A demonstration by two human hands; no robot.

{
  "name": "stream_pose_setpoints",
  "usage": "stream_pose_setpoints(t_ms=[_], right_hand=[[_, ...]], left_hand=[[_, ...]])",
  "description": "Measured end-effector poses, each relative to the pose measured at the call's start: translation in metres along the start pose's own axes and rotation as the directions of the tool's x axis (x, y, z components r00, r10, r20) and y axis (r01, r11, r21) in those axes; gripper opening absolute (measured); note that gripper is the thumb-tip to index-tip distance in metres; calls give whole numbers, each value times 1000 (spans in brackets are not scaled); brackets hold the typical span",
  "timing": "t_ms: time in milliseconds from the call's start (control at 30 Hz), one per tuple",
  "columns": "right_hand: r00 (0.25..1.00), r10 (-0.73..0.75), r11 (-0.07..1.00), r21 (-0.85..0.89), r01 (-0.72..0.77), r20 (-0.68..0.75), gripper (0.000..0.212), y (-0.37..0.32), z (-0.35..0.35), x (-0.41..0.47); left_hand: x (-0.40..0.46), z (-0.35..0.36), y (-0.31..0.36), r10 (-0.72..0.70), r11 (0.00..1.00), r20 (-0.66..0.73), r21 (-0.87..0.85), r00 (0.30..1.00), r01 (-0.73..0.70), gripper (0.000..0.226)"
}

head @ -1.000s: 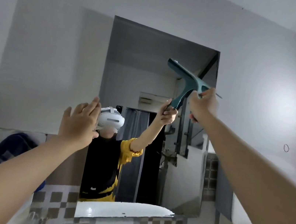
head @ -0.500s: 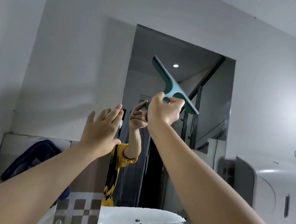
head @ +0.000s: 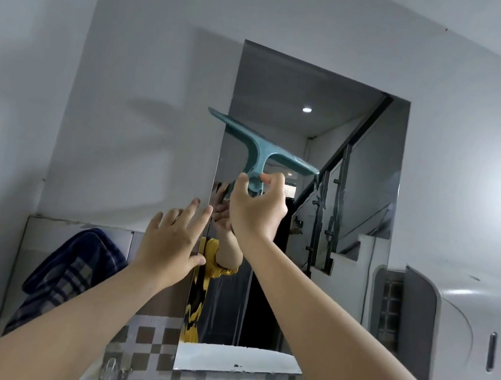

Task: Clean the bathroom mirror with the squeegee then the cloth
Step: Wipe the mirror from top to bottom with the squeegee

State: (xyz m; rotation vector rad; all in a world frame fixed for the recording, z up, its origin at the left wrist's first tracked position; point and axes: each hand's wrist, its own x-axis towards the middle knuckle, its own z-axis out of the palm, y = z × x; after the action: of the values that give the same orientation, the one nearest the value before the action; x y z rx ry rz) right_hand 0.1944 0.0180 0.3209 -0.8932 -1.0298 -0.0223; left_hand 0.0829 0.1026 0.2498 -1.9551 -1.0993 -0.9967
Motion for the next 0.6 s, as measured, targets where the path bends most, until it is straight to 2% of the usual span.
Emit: stream_pose_setpoints(t_ms=[133, 300, 433, 600], right_hand=[[983, -158, 949, -259, 178, 97, 24, 21, -41, 22], [931, -269, 808, -468, 358, 248, 28, 42, -103, 56], [885, -341, 711, -528, 463, 317, 33, 52, -143, 84], [842, -389, 665, -519, 538, 374, 32, 61, -180, 112]], left_hand=[[-1, 4, 2, -26, 1000, -7, -10, 1000, 26, 104], [-2, 7, 4, -42, 999, -1, 4, 999, 42, 103], [-2, 8, 4, -51, 998, -7, 33, 999, 51, 102], [-1, 9, 6, -59, 997, 7, 56, 998, 59, 100]])
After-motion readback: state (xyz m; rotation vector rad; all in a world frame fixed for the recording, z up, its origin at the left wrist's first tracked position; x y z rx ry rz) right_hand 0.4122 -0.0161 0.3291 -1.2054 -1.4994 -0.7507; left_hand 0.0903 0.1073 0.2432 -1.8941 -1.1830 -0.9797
